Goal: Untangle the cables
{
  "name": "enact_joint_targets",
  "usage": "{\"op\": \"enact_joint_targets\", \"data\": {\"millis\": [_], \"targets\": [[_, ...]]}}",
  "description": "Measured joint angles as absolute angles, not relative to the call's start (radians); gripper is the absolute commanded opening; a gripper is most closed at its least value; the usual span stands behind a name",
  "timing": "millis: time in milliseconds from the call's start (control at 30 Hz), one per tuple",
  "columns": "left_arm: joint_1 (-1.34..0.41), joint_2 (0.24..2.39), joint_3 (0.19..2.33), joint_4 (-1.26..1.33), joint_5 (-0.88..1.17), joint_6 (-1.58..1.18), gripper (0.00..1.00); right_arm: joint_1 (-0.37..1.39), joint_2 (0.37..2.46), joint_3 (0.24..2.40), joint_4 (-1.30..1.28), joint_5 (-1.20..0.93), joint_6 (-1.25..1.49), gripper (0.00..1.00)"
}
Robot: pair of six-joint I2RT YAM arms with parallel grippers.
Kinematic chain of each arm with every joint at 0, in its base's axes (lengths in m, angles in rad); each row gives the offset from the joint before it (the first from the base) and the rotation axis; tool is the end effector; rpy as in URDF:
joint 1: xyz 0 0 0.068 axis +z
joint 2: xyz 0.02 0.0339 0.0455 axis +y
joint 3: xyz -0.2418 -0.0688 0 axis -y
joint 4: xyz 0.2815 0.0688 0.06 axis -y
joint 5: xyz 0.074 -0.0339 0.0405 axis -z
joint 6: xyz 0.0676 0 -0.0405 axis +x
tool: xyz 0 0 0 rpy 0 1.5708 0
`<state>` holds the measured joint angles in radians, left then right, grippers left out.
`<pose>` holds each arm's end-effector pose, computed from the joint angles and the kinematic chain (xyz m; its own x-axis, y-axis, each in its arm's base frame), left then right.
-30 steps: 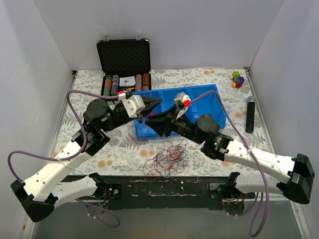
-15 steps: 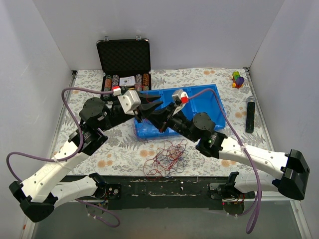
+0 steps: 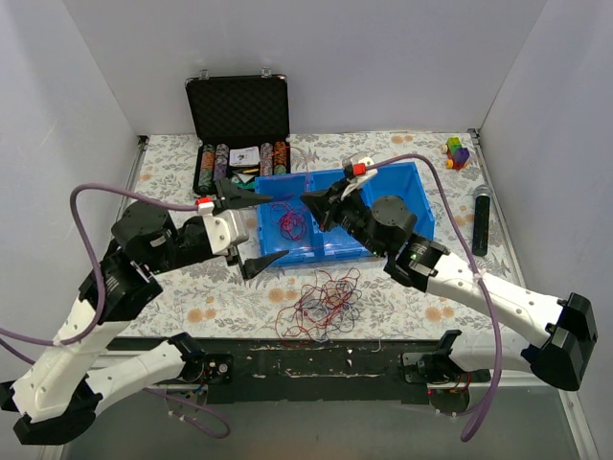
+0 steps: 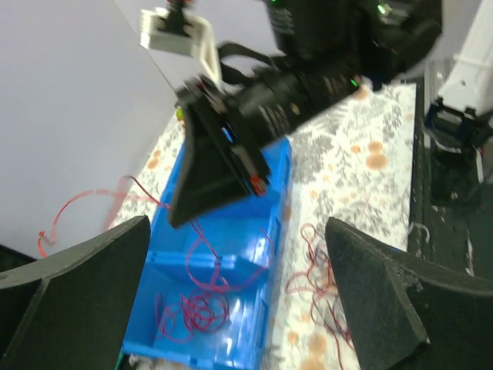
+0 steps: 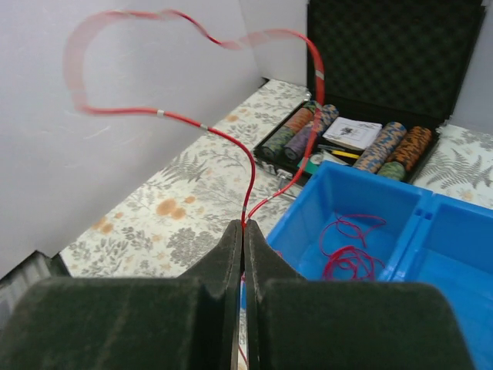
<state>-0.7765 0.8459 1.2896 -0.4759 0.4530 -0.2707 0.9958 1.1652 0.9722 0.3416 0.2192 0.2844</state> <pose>0.1383 -0.1773 0.4652 -0.2741 -0.0678 -0.9593 0.9017 0.3287 -0.2808 0.2031 0.2864 0.3613 -0.1197 0.3188 -0.9402 -0.6965 0.6479 0.3084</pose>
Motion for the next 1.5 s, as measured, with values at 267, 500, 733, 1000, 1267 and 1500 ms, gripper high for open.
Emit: {"op": "enact_joint_targets", "data": {"millis": [267,500,733,1000,1267,1500], "targets": [[-0.776,0.751,1.351,-0.759,0.423,-0.201,0.98,0.955,1.325,1.126,0.253,0.228,0.268,0.01],[-0.776,0.661,1.395,-0.802,0.262,-0.194,0.98,0.955,1.538,1.226,0.282,0.229,0.201,0.01],[-0.776,0.651,1.494,-0.809,0.135,-0.196,0.98,0.956,1.716,1.257,0.308,0.316,0.138,0.01],[-0.776,0.649,1.51,-0.807,0.104,-0.194,0.98,0.947,1.8,1.273,0.23,0.416,0.133,0.01],[-0.775,0.656,1.51,-0.793,0.105,-0.183,0.98,0.914,1.848,1.323,0.14,0.437,0.156,0.01],[-0.774,0.659,1.499,-0.777,0.105,-0.172,0.98,0.906,1.866,1.328,0.027,0.419,0.217,0.01]]}}
